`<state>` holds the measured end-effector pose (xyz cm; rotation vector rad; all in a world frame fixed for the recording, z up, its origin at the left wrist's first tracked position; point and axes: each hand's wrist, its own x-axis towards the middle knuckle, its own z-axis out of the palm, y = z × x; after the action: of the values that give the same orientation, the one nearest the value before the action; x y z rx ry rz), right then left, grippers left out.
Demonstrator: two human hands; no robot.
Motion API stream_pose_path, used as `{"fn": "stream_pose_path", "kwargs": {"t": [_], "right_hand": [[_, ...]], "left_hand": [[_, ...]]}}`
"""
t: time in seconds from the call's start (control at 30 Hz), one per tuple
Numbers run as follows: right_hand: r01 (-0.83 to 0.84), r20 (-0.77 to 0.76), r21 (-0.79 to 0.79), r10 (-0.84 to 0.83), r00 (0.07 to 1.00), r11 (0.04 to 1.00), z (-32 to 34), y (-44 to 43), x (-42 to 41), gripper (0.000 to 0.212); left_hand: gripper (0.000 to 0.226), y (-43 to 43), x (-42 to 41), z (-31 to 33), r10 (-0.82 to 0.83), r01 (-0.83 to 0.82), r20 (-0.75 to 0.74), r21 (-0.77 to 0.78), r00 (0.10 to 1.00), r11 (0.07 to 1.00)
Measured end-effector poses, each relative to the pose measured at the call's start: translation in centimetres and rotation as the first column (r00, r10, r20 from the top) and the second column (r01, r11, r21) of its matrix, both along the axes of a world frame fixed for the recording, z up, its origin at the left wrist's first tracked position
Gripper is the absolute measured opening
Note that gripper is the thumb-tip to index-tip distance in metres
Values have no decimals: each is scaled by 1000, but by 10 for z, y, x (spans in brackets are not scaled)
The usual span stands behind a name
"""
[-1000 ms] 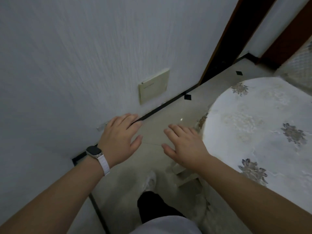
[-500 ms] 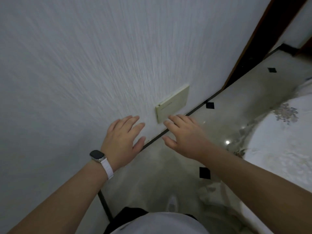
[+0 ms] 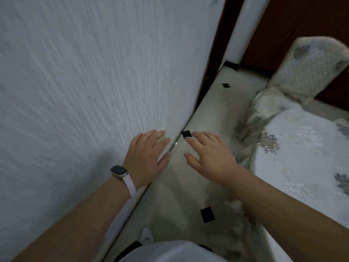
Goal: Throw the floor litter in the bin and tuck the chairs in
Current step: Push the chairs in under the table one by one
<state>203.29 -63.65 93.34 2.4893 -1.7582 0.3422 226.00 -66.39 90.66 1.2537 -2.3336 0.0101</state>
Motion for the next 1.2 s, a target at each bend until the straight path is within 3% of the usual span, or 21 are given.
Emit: {"fn": "stream_pose_path", "kwargs": {"t": [0.2,0.37,0.7,1.0,1.2], "right_hand": [[280,17,-75,-280,960,957,18,-36,-49,49],[430,14,5,-430,903,903,-13,-49,-95,51],[488,119,54,-491,863,871,-36,-180,-221,51],[526,119,-44,-518,847,849,-15,-266,-341,48],[576,127,30,-575,808,817,-25,-331,-391,47]], "left_hand": [[40,-102,-73,24,-224,221,-59,-55,973,974],[40,-150,-128,-5,-377,378,-69,-1,924,926],[45,-288,-245,-4,-420,411,128,90,898,907],[44,-382,-348,14,-443,442,102,32,891,896],[43,-466,-406,-3,-501,499,102,44,860,866]]}}
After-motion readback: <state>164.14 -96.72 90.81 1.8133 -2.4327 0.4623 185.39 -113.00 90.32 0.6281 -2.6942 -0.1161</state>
